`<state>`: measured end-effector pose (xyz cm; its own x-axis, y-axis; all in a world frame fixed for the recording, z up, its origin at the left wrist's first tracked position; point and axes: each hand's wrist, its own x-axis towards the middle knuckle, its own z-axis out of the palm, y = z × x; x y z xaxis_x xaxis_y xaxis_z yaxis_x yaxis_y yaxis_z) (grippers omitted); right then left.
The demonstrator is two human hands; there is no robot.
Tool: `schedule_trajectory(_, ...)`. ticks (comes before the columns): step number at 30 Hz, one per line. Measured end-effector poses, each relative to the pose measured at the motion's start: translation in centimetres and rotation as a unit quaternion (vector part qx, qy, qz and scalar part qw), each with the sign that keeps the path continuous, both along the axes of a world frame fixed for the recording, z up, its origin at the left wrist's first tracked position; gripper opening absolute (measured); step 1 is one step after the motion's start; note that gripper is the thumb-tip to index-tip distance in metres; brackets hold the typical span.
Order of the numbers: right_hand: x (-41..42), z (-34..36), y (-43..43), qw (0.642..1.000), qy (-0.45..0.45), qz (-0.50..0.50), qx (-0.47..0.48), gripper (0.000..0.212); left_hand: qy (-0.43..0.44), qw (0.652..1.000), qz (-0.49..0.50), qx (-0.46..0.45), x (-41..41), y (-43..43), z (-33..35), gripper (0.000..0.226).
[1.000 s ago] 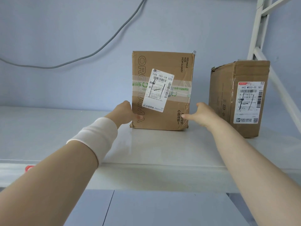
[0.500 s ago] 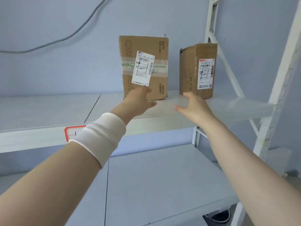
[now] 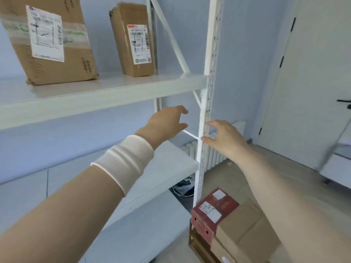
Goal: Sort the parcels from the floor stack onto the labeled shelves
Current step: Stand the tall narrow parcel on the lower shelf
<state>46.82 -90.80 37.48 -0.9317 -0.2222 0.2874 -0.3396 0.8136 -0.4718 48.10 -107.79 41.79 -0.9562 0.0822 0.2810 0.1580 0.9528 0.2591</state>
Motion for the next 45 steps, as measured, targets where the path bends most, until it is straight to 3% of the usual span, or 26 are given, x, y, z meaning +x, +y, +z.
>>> schedule_trajectory(11, 0.4, -11.1, 16.0, 0.978, -0.135, -0.16, 0.023, 0.055, -0.154, 0.974, -0.161, -0.028, -6.0, 17.8, -12.9, 0.045)
schedule_trajectory(22, -1.8, -24.1, 22.8, 0.908, -0.291, -0.292, -0.072, 0.055, -0.321, 0.917, -0.237, 0.006, -13.5, 24.4, -27.8, 0.041)
schedule_trajectory(25, -1.5, -28.7, 24.3, 0.869, -0.351, -0.325, -0.127, 0.059, -0.378, 0.897, -0.23, 0.016, -15.1, 24.9, -32.9, 0.043)
schedule_trajectory(29, -1.3, -34.6, 25.7, 0.792, -0.423, -0.375, -0.229, 0.06, -0.459, 0.874, -0.15, 0.049, -16.9, 25.7, -39.4, 0.049)
schedule_trajectory(37, -2.1, -43.4, 26.7, 0.647, -0.518, -0.424, -0.366, 0.069, -0.534, 0.832, -0.022, 0.148, -18.6, 25.1, -48.1, 0.052)
schedule_trajectory(42, -4.3, -48.3, 27.7, 0.602, -0.53, -0.447, -0.396, 0.07, -0.523, 0.828, 0.051, 0.195, -22.5, 25.4, -52.8, 0.064)
schedule_trajectory(45, -6.9, -51.1, 28.1, 0.588, -0.509, -0.457, -0.431, 0.061, -0.529, 0.82, 0.049, 0.211, -24.7, 25.8, -56.0, 0.069)
